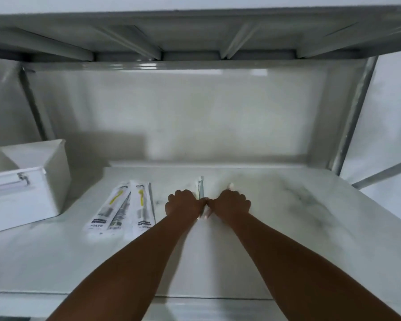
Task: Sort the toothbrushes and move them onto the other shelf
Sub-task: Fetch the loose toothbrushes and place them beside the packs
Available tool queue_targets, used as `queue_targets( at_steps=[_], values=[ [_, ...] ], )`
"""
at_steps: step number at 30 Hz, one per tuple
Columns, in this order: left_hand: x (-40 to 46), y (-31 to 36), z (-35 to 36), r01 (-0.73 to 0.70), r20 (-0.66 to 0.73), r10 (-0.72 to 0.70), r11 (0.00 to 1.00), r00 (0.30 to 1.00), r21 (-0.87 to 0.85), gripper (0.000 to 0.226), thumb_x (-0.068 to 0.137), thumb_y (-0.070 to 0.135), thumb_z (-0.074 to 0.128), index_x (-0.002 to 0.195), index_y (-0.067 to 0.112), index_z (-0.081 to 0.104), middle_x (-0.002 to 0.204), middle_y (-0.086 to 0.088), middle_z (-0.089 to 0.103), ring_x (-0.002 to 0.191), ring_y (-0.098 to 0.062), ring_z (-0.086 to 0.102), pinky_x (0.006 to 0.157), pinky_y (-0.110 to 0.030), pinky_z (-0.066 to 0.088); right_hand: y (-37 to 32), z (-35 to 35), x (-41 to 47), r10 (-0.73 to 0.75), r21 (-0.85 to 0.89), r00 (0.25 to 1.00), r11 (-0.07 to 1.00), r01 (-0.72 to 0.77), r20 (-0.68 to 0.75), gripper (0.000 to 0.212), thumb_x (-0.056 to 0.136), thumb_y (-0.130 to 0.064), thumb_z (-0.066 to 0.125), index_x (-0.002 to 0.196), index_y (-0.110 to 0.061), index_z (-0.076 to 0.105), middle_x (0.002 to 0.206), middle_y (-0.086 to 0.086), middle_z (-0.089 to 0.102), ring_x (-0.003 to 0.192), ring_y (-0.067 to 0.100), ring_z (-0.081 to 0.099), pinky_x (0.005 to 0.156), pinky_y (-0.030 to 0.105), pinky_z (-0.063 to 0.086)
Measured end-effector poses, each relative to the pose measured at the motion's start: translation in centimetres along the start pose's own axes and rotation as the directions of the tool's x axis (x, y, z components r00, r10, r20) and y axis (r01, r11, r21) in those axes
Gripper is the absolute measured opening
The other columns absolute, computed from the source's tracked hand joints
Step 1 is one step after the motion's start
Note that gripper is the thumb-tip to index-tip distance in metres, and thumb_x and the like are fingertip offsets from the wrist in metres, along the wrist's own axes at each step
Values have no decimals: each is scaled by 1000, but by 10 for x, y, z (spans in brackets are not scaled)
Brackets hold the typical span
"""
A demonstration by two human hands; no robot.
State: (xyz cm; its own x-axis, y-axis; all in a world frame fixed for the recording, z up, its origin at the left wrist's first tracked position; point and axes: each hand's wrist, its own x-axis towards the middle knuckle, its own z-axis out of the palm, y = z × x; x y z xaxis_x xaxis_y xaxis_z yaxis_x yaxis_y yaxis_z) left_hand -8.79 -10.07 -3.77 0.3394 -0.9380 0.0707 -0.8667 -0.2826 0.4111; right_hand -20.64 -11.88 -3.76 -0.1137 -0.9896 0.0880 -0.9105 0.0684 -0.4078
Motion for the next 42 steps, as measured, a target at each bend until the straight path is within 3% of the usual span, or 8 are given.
queue_targets(
  at_steps=[9, 13, 18, 22, 30, 32, 35, 42],
  values=[
    [8, 7, -4, -2, 62, 4, 999, 998, -32, 33, 63, 51, 64, 63, 21, 52, 73, 2, 64, 80, -20, 68, 64, -25, 44, 10, -8, 8, 46, 67, 999, 997, -48, 21, 19, 69, -31, 54, 79, -16, 59, 93, 5, 71, 98, 27, 63, 85, 35, 39],
    [2, 12, -4, -37, 0, 37, 998, 999, 52, 30, 65, 46, 64, 62, 20, 47, 66, 6, 54, 71, -20, 61, 62, -23, 40, 18, -12, 6, 31, 102, 999, 994, -30, -8, 30, 74, -36, 55, 91, -14, 65, 98, 6, 69, 97, 28, 64, 86, 34, 43],
    [1, 15, -1, -93, -18, 96, 989, 995, 114, 21, 72, 39, 60, 80, 19, 58, 70, 6, 52, 75, -22, 61, 64, -25, 41, 29, -22, 2, -4, 171, 1000, 985, 7, -16, 24, 77, -32, 59, 87, -11, 64, 84, 3, 63, 78, 25, 60, 68, 26, 44],
    [5, 11, 3, -144, -18, 146, 986, 989, 80, 37, 80, 36, 59, 105, 9, 51, 99, -5, 61, 93, -27, 64, 71, -29, 43, 36, -32, 3, 7, 153, 999, 988, -1, -40, 19, 75, -29, 62, 79, -12, 55, 78, 2, 57, 73, 26, 57, 67, 26, 42],
    [9, 13, -1, -218, 51, 224, 970, 973, -108, 34, 95, 31, 47, 101, -1, 56, 103, -20, 65, 93, -36, 64, 76, -36, 49, 56, -38, 20, 28, 336, 995, 940, -60, 98, 17, 82, -22, 57, 75, -7, 60, 59, 5, 62, 51, 18, 58, 47, 22, 39],
    [7, 19, -3, -126, 120, 196, 893, 973, -433, 25, 97, 22, 46, 87, 1, 54, 83, -21, 62, 69, -32, 61, 61, -34, 48, 59, -41, 22, 62, 533, 988, 837, -127, 139, 18, 88, -16, 51, 85, -2, 61, 68, 11, 67, 44, 19, 55, 43, 20, 43],
    [-1, 29, -3, 108, 264, 185, 590, 947, -800, 16, 100, 14, 40, 86, 6, 44, 71, -10, 53, 46, -17, 53, 42, -21, 36, 68, -50, 22, 135, 744, 959, 608, -277, 248, 13, 95, -11, 42, 88, -4, 52, 75, 15, 57, 44, 18, 46, 33, 15, 34],
    [-12, 64, 12, 271, 318, 259, 202, 912, -941, 18, 99, 25, 47, 86, 14, 41, 61, 1, 35, 37, -7, 26, 33, -14, 19, 103, -66, 15, 95, 830, 943, 451, -327, 320, 45, 89, -54, 57, 91, -9, 57, 61, 2, 45, 44, 12, 35, 39, 16, 25]
  ],
)
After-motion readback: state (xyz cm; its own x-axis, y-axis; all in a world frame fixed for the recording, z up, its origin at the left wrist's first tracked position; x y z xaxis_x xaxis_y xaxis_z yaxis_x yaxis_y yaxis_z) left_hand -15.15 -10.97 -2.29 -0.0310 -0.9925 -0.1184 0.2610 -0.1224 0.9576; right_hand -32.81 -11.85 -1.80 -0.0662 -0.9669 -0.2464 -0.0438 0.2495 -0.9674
